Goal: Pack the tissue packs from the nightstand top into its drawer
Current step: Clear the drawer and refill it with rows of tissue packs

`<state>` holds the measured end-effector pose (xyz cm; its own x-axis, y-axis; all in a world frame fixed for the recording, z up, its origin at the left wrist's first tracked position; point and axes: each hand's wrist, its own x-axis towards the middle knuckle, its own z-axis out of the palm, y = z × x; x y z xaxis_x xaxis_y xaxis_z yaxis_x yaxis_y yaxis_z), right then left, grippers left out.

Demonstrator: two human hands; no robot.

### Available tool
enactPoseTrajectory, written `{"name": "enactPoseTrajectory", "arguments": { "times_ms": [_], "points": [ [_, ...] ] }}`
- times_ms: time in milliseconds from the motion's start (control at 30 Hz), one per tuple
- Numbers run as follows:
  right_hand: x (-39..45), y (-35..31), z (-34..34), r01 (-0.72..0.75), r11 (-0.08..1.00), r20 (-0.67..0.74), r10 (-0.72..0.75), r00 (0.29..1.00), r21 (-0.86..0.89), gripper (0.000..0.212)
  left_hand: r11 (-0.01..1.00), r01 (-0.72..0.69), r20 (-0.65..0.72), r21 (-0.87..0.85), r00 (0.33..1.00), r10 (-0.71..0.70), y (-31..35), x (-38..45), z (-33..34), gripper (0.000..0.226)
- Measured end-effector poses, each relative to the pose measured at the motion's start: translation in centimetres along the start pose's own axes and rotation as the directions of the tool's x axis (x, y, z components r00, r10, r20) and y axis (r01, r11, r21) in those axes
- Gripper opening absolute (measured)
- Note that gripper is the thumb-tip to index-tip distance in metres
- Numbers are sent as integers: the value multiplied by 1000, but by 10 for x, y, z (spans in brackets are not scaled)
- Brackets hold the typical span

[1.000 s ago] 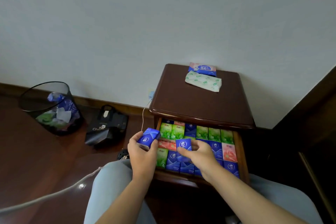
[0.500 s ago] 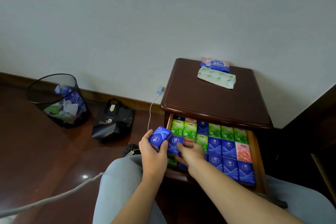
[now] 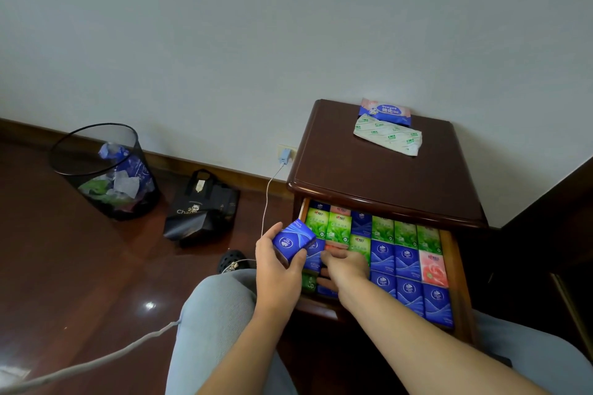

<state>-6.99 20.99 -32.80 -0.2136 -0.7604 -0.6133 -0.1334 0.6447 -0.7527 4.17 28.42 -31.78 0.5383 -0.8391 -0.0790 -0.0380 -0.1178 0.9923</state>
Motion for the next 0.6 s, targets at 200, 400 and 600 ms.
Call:
{"name": "enactPoseTrajectory", "arguments": {
  "times_ms": [200,400,600],
  "points": [
    [-9,-16,-29,-15,1000,103,15,995,-1,18,999,-34,71,-34,997,36,5,-4,1,65],
    [-15,-30,-75,117,991,481,-70,874,-69,36,970,-165,403,178,912,81,12,-5,0,92],
    [0,-12,-100,51,983,339,12,941,-177,41,880,-198,206,432,971,117,5,-3,8,82]
  ]
}}
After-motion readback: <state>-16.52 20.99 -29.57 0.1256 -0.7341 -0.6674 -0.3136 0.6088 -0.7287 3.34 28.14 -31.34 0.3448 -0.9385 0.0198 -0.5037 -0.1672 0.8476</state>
